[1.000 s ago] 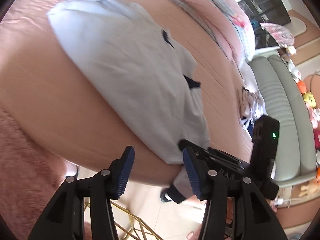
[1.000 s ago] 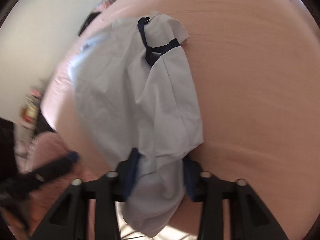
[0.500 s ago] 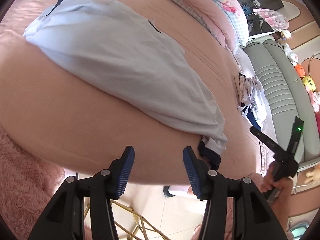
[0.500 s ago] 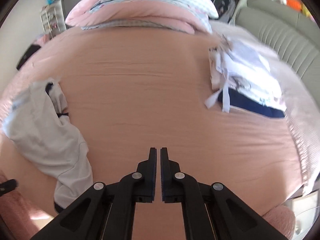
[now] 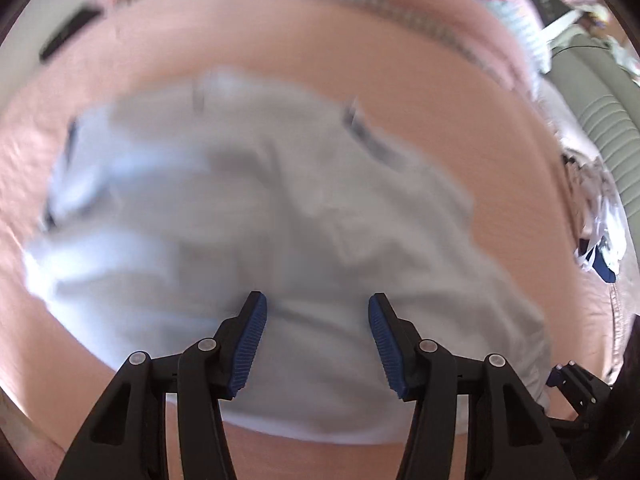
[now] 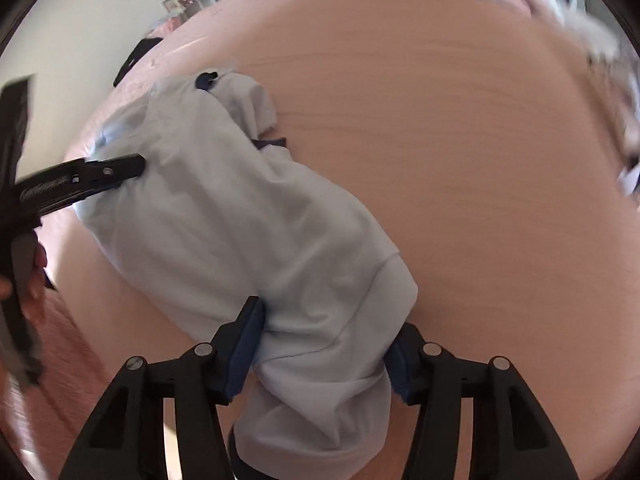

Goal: Fold clothes

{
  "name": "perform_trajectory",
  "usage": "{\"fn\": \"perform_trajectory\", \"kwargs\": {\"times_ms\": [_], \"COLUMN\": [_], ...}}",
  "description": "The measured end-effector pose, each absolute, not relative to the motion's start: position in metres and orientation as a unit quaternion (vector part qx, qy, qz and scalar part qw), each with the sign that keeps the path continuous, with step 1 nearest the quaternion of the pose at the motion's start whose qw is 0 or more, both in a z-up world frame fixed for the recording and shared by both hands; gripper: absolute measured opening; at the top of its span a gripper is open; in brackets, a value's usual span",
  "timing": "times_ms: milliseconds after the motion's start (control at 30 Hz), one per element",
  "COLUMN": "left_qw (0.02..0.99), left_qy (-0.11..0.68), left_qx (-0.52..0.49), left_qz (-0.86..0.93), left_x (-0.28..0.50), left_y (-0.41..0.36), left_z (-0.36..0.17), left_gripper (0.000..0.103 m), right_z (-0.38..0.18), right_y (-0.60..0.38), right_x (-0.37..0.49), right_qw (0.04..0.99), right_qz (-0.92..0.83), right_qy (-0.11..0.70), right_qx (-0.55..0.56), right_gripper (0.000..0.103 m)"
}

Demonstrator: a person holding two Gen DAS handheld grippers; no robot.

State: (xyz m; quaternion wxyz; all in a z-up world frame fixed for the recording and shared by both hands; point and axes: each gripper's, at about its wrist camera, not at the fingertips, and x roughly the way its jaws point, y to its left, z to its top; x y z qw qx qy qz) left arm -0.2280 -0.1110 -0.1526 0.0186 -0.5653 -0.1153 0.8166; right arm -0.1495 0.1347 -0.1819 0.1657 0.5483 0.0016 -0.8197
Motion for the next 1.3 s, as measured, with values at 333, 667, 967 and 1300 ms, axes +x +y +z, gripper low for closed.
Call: {"fn": "perform_trajectory", "kwargs": {"times_ms": [333,667,967,1300], "left_qw": [0.015,0.096,0.204,0.054], "left_qy": [-0.127,-0.183,-0.134,-0.14], "left_qx": [-0.562,-0.582,-0.594,-0.511], "left_qz": [0.817,0.787,0.766,0.846], "left_x": [-0.167,-0.144,-0.132,-0.175], "left_y": [-0.1,-0.083,-0.029,-0.171], "left_z": [-0.159,-0.168,-0.146,-0.12], "left_gripper": [0.032,0.031,0.031,0.058], "right_z": [-0.174,-0.147,-0.092,-0.106], "right_y": [0.142,0.17,0.212,0.213], "right_x": [-0.114,-0.12,-0.109,-0.174], "right_qw": [0.238,0.154,0.093,0.114], "right_qz": [-0.787,-0.824,-0.856,-0.85], "right_qy": [-0.088,-0.11,-0.119,-0.065], "right_qx": [0.563,0.534,0.494,0.51], "right_gripper": [0.016,0.016,0.016,0.083]}}
